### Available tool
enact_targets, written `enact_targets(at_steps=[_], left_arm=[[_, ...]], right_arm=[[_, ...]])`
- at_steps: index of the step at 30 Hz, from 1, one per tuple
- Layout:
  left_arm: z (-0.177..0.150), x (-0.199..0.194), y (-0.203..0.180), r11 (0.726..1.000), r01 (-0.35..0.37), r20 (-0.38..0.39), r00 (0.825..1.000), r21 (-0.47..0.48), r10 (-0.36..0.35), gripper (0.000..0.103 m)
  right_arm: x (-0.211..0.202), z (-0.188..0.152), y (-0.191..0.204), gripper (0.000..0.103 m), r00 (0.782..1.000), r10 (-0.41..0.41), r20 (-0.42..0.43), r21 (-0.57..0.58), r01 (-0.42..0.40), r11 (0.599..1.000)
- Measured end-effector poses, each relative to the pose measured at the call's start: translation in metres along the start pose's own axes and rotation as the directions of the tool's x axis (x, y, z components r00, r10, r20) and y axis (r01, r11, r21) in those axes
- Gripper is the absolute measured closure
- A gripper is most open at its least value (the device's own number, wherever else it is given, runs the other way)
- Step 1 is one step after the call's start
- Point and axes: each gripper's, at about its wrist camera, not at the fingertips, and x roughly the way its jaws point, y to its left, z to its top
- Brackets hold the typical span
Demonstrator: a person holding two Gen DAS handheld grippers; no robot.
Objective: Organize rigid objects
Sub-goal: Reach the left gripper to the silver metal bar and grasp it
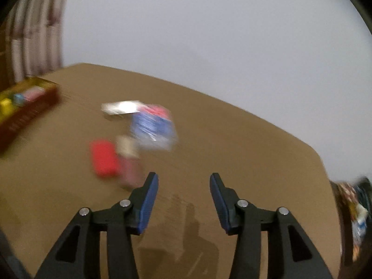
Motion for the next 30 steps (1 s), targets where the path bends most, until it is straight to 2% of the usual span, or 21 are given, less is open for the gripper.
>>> enact_targets(at_steps=[3,5,8,10,12,13,16,18,19,21,24,26,30], left_arm=[[0.026,0.011,-0.019,1.0,0.015,0.009,1.0,-0.01,-0.015,0.032],[0.045,0.016,-0.034,1.0,-0.02,0.036,0.999,0.013,0.02,0.032],[0.078,0.028,-0.057,0.998,-0.029,0.064,0.998,0.057,0.026,0.032],[0.1,0.038,-0.068,0.996,-0.038,0.076,0.997,0.08,0.032,0.032],[0.126,0.052,-0.079,0.989,-0.025,0.103,0.995,0.146,0.01,0.032],[0.138,0.061,-0.083,0.983,-0.042,0.114,0.993,0.181,0.021,0.032],[0.167,0.089,-0.099,0.925,-0.057,0.103,0.994,0.375,0.019,0.032],[0.185,0.112,-0.106,0.877,-0.06,0.062,0.997,0.477,0.034,0.032],[0.192,0.119,-0.109,0.862,-0.049,0.044,0.999,0.504,0.031,0.032],[0.206,0.136,-0.11,0.847,-0.013,-0.01,1.0,0.532,0.022,0.032],[0.224,0.158,-0.114,0.828,0.0,-0.052,0.998,0.561,0.035,0.032],[0.233,0.171,-0.118,0.81,-0.013,-0.059,0.997,0.587,0.059,0.032],[0.247,0.191,-0.117,0.791,-0.008,-0.094,0.992,0.612,0.082,0.032]], right_arm=[[0.01,-0.021,-0.029,0.056,1.0,-0.011,-0.022,0.061,0.012,0.998],[0.013,-0.03,-0.041,0.056,1.0,0.004,-0.027,0.101,-0.001,0.995],[0.008,-0.031,-0.051,0.054,0.999,0.025,0.02,0.158,-0.028,0.987],[0.011,-0.032,-0.052,0.051,0.999,0.036,0.016,0.164,-0.039,0.986],[0.008,-0.032,-0.051,0.05,0.998,0.052,0.037,0.162,-0.057,0.985],[0.007,-0.032,-0.054,0.048,0.997,0.062,0.045,0.165,-0.069,0.984],[0.006,-0.033,-0.058,0.046,0.994,0.095,0.058,0.197,-0.105,0.975],[0.005,-0.033,-0.059,0.045,0.992,0.11,0.068,0.211,-0.122,0.97],[0.002,-0.034,-0.06,0.045,0.991,0.113,0.075,0.214,-0.126,0.969],[-0.002,-0.034,-0.058,0.045,0.989,0.119,0.086,0.211,-0.134,0.968],[-0.004,-0.035,-0.06,0.044,0.987,0.132,0.097,0.219,-0.15,0.964],[-0.004,-0.035,-0.062,0.044,0.985,0.143,0.101,0.227,-0.163,0.96],[-0.012,-0.039,-0.068,0.043,0.981,0.163,0.107,0.23,-0.184,0.956]])
